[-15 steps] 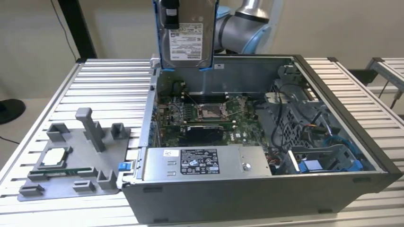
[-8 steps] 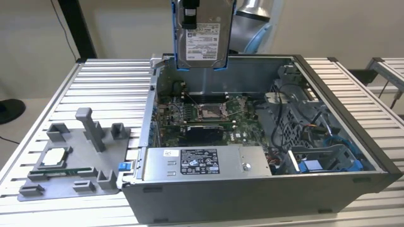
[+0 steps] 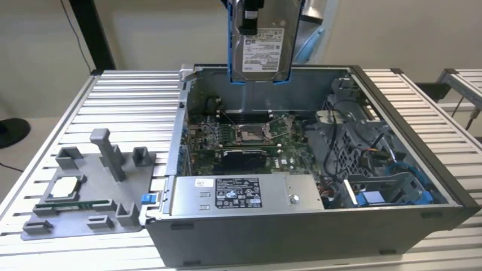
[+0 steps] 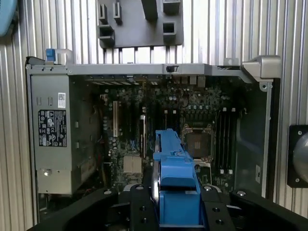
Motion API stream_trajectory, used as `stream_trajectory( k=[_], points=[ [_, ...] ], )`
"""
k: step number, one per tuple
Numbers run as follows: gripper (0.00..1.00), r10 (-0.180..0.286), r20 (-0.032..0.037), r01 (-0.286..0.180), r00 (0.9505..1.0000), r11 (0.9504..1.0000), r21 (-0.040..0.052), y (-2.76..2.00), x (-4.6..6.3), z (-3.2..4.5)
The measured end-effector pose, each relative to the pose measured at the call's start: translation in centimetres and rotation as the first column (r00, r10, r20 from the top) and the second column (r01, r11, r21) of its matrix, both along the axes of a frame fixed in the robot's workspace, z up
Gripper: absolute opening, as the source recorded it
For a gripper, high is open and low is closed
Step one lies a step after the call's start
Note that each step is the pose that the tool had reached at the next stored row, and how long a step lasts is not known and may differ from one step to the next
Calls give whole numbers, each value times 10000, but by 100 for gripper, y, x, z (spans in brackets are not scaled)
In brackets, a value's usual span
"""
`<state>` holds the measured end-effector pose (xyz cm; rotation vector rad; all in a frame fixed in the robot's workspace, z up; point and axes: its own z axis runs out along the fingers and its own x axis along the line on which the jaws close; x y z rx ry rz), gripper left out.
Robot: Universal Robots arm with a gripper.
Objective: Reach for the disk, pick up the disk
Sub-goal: 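Pick up the disk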
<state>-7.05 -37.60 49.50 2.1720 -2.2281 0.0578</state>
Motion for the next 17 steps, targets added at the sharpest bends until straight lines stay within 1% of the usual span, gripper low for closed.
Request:
stream_trajectory(
  k=[17],
  points=[
    [0,-1,0,1,10000,10000,-100,-1,716,0]
  ],
)
